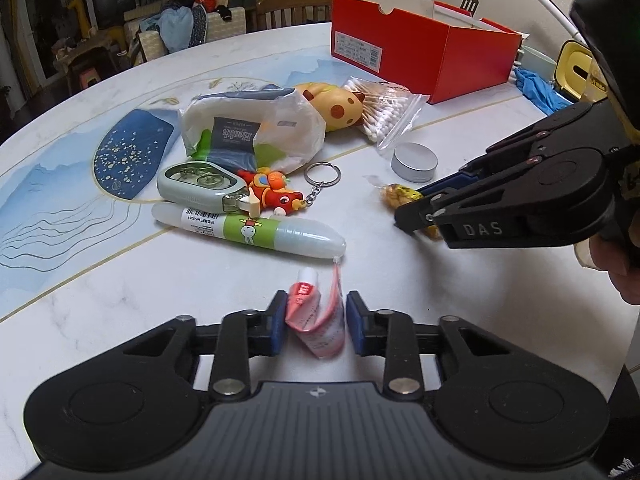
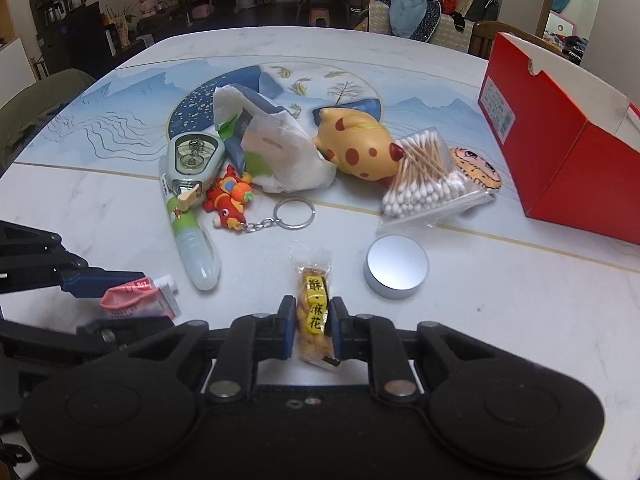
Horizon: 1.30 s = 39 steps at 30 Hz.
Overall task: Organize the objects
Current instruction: 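Carry the toothpaste tube and peanut candy with both tools into the red box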
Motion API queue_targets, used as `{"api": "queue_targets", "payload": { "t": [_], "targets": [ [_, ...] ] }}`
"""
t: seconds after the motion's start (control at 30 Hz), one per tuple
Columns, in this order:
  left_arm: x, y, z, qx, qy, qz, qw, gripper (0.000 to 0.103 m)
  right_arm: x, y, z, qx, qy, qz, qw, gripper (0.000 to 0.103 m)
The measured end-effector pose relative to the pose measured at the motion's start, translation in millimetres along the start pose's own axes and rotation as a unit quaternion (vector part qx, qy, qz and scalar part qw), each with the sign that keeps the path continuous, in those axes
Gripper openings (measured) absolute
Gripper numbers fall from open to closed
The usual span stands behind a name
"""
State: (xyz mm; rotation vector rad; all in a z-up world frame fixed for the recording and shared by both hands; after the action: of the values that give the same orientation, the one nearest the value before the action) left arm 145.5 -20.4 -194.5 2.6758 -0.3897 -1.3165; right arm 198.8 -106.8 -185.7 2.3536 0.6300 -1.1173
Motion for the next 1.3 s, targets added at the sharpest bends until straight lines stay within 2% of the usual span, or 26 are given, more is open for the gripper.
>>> {"api": "queue_targets", "payload": {
  "t": [0.2,0.33,0.57,0.8,0.97,1.13,1.3],
  "targets": [
    [-6,-3,-1,-0.023,0.007,0.009,0.9997,0.027,-20,11,-1,0.021,0.012,-0.012,1.0,0.017],
    [-18,-5,-10,-0.044,0.026,0.018,0.9986,0.027,-43,24,-8,0.039,0.032,-0.023,0.998,0.017],
    [-42,0,-39,-0.048,0.066,0.02,0.9964,0.027,-87,56,-31,0.06,0.078,-0.024,0.995,0.017],
    [-57,18,-80,-0.021,0.101,0.028,0.9942,0.027,-119,88,-55,0.059,0.134,-0.005,0.989,0.017],
    [-60,36,-119,0.005,0.122,0.037,0.9918,0.027,-128,114,-72,0.056,0.163,0.005,0.985,0.017],
    [-52,56,-161,0.028,0.142,0.047,0.9884,0.027,-120,145,-89,0.057,0.17,0.015,0.984,0.017],
    [-30,75,-196,0.045,0.145,0.057,0.9868,0.027,-104,177,-101,0.055,0.17,0.027,0.983,0.017]
  ]
}}
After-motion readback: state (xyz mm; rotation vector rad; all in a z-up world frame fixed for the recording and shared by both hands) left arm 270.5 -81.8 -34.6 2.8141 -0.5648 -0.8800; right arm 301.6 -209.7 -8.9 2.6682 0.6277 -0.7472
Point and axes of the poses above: each gripper's, at about its wrist camera, not at the fingertips, and x roughly the way its jaws point, y to its right, z to its underside, the point moved 8 cm from there along x, roughly the way its jaws point, and after that the axes turned 15 degrees about z, right-handed, at the moved point
